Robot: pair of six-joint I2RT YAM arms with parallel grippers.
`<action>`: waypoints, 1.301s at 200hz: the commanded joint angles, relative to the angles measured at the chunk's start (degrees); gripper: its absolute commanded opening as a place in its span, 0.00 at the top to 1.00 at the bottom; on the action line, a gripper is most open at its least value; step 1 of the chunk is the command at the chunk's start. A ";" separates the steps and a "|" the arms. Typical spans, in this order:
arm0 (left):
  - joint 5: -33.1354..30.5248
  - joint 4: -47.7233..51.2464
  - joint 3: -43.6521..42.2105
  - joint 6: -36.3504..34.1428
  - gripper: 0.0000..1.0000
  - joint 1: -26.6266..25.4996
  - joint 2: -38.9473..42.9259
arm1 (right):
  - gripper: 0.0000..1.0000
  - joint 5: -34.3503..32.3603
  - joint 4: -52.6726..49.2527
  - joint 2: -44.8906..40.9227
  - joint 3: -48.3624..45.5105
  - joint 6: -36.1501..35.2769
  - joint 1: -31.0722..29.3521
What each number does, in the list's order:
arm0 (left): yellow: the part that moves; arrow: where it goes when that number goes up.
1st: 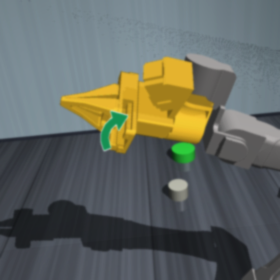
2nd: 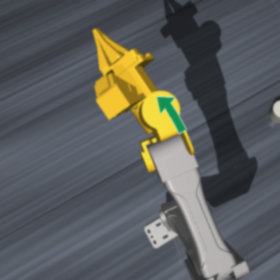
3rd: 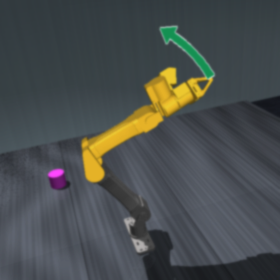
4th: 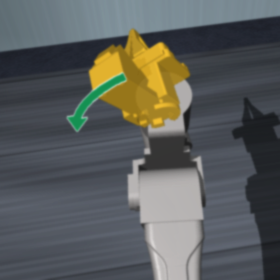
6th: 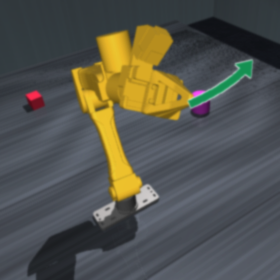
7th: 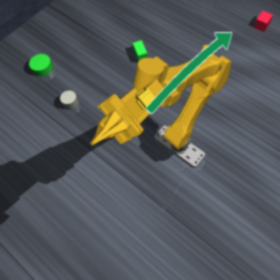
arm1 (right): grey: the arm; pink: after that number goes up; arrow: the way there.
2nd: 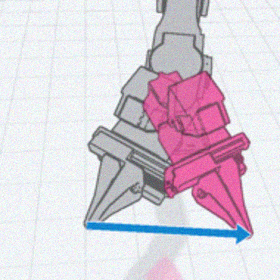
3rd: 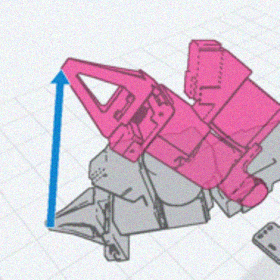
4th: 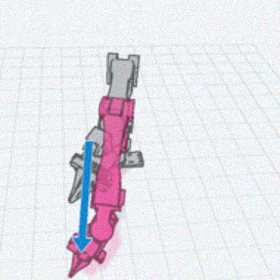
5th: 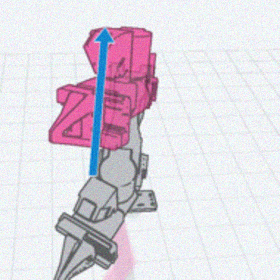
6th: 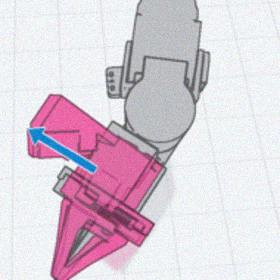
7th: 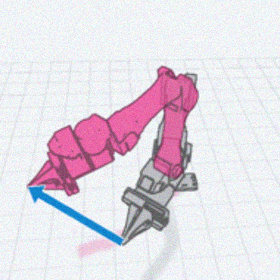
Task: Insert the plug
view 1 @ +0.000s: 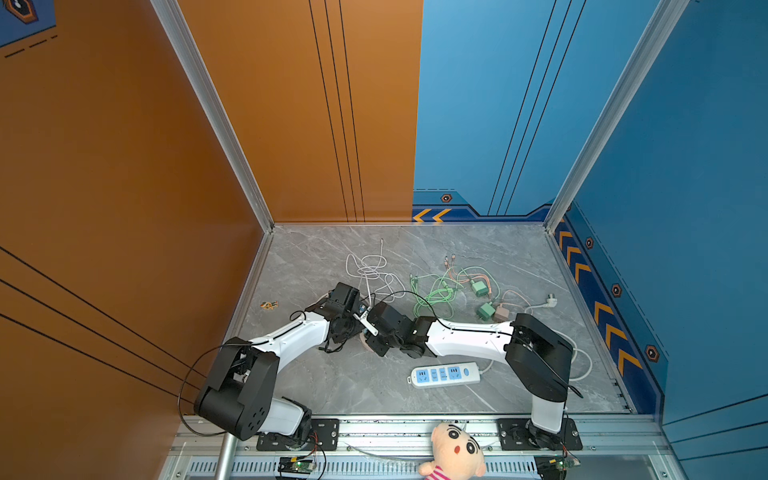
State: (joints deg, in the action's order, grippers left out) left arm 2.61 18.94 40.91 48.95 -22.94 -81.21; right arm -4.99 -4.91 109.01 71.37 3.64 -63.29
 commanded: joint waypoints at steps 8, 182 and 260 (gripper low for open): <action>-0.76 2.15 -0.30 -0.61 0.87 -2.43 1.61 | 1.00 1.79 -8.84 5.34 -2.09 -4.36 -2.61; -2.69 4.92 0.49 -0.87 0.88 -2.37 5.46 | 1.00 5.56 -11.63 6.58 -3.83 -1.62 -0.53; -3.54 7.00 0.73 -1.00 0.88 -1.92 7.77 | 1.00 6.13 -10.80 6.95 -7.02 -2.36 0.04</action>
State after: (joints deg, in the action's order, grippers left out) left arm 0.62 23.42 40.88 48.93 -24.56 -74.85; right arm -3.29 -3.03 109.32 70.06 2.28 -62.76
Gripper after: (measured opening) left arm 0.117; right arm 0.249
